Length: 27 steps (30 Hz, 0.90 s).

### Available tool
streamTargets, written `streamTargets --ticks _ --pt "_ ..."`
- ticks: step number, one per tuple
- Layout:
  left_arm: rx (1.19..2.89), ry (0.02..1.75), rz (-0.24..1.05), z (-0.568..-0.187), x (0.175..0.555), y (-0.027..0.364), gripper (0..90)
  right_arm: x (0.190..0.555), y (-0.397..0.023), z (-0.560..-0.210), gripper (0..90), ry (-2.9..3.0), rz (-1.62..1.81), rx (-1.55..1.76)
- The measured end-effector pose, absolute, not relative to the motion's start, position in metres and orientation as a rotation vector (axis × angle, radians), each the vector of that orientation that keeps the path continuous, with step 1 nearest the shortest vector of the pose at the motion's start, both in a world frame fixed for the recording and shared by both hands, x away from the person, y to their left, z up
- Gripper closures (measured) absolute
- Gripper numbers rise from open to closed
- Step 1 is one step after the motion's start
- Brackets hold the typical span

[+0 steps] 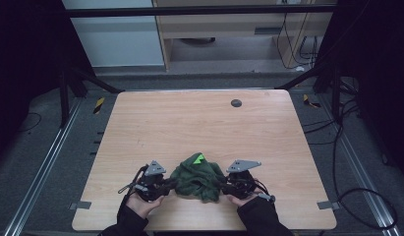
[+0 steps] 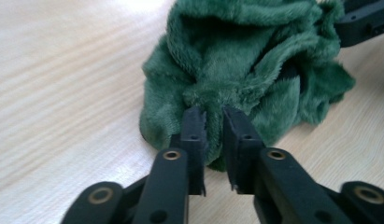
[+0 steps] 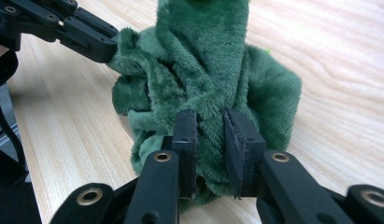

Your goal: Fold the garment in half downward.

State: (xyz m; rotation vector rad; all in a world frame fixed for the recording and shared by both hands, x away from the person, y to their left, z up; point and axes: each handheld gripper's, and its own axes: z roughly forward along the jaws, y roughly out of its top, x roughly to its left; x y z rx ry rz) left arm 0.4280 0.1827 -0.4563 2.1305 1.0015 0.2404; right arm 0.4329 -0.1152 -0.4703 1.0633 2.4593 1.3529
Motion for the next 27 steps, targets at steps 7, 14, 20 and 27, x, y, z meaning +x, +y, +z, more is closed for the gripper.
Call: streamTargets --ticks 7,14,20,27 --pt "2.068 1.027 0.309 -0.44 0.431 0.192 71.3 0.437 -0.124 -0.456 71.1 2.398 1.403 1.063" --pt "2.021 1.057 0.355 -0.43 0.442 0.199 75.7 0.446 -0.128 -0.445 73.2 2.349 1.411 1.071" --pt "2.011 1.087 0.38 -0.431 0.455 0.199 80.7 0.46 -0.13 -0.444 79.4 2.336 1.391 1.123" --pt "1.995 1.107 0.408 -0.437 0.476 0.189 85.1 0.473 -0.124 -0.447 86.0 2.304 1.393 1.142"
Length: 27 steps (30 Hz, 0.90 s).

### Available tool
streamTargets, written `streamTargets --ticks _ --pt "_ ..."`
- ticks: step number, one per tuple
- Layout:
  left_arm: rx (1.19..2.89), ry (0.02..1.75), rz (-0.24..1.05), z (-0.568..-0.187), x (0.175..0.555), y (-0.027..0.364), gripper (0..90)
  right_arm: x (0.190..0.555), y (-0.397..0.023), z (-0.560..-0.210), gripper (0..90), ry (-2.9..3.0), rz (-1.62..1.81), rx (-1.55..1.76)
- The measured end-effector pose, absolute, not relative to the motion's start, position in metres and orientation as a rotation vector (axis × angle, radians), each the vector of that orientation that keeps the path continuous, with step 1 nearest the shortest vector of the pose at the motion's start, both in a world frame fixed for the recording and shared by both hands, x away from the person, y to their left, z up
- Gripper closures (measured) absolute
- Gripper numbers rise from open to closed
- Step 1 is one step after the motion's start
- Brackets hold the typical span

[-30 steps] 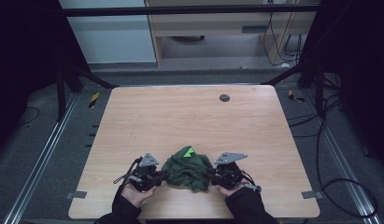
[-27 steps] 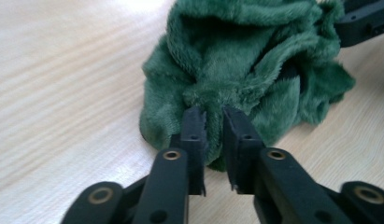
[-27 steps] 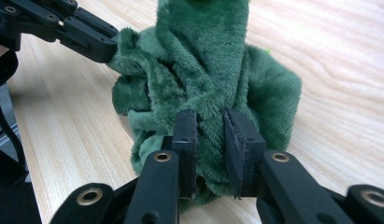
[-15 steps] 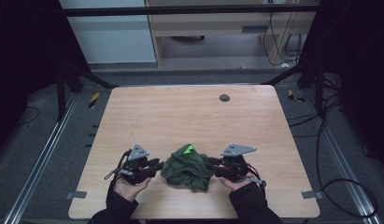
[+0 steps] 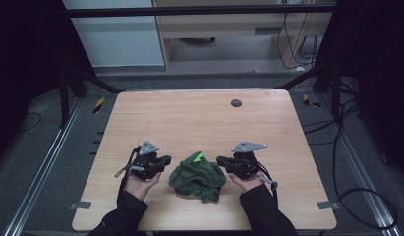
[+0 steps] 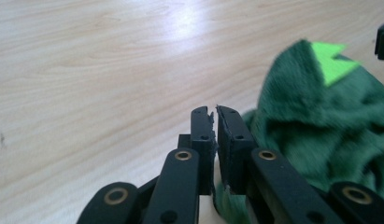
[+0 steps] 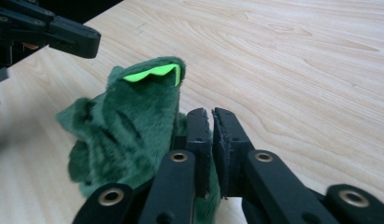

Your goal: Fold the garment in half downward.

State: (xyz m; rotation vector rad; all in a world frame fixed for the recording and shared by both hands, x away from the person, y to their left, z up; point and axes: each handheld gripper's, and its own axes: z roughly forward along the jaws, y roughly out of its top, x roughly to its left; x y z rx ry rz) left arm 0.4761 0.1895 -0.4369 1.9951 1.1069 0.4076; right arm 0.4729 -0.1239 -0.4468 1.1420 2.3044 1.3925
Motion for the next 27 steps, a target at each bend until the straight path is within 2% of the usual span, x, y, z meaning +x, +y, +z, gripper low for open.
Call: streamTargets --ticks 6,16,27 --pt "1.975 1.115 0.374 -0.445 0.491 0.181 89.6 0.486 -0.111 -0.453 90.0 2.294 1.378 1.158" --pt "2.008 1.092 0.343 -0.457 0.499 0.169 89.9 0.497 -0.105 -0.465 90.0 2.316 1.338 1.187" --pt "2.056 1.029 0.295 -0.46 0.495 0.162 89.8 0.493 -0.096 -0.47 90.0 2.385 1.325 1.165"
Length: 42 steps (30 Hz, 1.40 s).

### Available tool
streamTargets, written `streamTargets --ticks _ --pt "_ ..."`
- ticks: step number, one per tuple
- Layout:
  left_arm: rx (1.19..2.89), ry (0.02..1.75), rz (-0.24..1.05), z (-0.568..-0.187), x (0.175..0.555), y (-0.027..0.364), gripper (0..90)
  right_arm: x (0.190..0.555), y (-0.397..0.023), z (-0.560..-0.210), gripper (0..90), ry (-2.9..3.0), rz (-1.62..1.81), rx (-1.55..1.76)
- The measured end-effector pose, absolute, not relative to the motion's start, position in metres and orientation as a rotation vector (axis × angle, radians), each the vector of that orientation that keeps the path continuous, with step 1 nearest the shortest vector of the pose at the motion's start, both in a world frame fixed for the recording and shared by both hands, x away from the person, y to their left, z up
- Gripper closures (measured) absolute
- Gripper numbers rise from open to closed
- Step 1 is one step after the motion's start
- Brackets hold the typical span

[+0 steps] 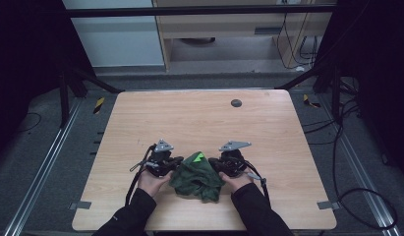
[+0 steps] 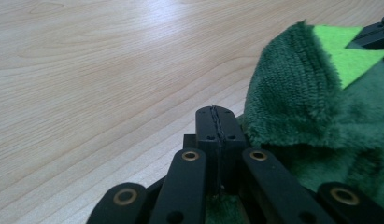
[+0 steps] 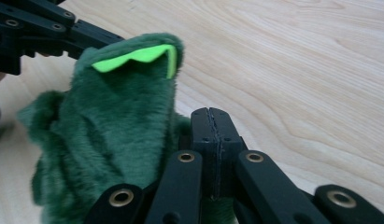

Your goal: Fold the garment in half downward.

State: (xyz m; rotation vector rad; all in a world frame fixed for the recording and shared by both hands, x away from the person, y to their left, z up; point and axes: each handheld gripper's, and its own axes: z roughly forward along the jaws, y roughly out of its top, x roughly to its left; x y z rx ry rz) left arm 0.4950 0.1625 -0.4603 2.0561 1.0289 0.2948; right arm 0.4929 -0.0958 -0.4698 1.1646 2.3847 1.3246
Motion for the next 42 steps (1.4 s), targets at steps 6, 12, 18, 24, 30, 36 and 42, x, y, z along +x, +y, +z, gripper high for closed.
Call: streamTargets --ticks 6,12,18,24,30,36,42 --pt "2.038 0.981 0.27 -0.45 0.482 0.168 89.8 0.485 -0.094 -0.463 90.0 2.4 1.362 1.116" --pt "2.026 0.936 0.261 -0.44 0.469 0.173 89.8 0.474 -0.094 -0.457 90.0 2.408 1.399 1.083" --pt "2.034 0.904 0.251 -0.435 0.455 0.175 89.8 0.459 -0.094 -0.452 89.9 2.431 1.43 1.036" --pt "2.049 0.877 0.251 -0.434 0.439 0.174 89.8 0.447 -0.096 -0.451 89.9 2.445 1.43 1.013" --pt "2.072 0.861 0.239 -0.437 0.427 0.175 89.8 0.441 -0.096 -0.453 89.7 2.459 1.415 1.006" --pt "2.04 0.904 0.293 -0.431 0.437 0.176 89.8 0.445 -0.099 -0.449 89.8 2.425 1.427 1.008" --pt "2.073 0.917 0.278 -0.437 0.447 0.166 89.8 0.45 -0.093 -0.451 89.8 2.43 1.414 1.024"
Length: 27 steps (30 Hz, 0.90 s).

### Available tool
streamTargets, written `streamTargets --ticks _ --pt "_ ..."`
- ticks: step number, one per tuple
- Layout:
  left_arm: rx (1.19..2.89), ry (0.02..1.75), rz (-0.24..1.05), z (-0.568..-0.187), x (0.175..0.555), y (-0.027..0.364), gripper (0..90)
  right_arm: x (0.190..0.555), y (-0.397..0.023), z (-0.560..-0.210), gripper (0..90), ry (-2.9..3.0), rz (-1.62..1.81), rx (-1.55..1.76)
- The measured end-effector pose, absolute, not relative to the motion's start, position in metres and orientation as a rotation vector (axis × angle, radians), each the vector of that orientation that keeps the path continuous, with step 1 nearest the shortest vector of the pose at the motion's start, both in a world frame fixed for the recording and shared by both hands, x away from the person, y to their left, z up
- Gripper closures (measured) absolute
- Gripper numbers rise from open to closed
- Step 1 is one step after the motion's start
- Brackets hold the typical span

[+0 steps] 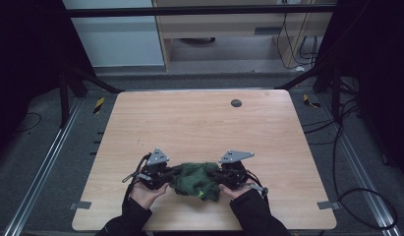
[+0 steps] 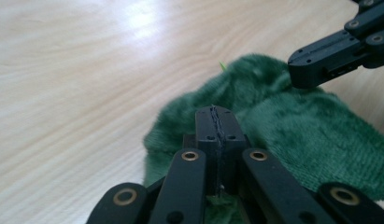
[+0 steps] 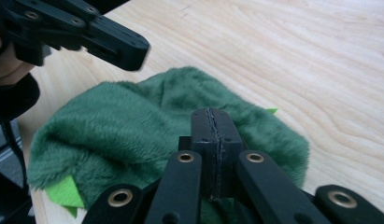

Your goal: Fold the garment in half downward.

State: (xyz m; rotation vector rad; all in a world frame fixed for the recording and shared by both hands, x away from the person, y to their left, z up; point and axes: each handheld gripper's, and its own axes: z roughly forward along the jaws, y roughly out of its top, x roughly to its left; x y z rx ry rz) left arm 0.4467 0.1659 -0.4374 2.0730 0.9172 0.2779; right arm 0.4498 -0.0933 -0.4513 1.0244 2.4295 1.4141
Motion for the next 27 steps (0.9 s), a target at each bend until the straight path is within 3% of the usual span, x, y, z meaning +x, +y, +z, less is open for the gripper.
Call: streamTargets --ticks 16,27 --pt "2.211 0.903 0.229 -0.464 0.423 0.152 89.8 0.428 -0.102 -0.469 89.6 2.505 1.37 1.037" --pt "2.214 0.91 0.234 -0.467 0.425 0.153 89.4 0.429 -0.101 -0.481 89.7 2.523 1.327 1.046"
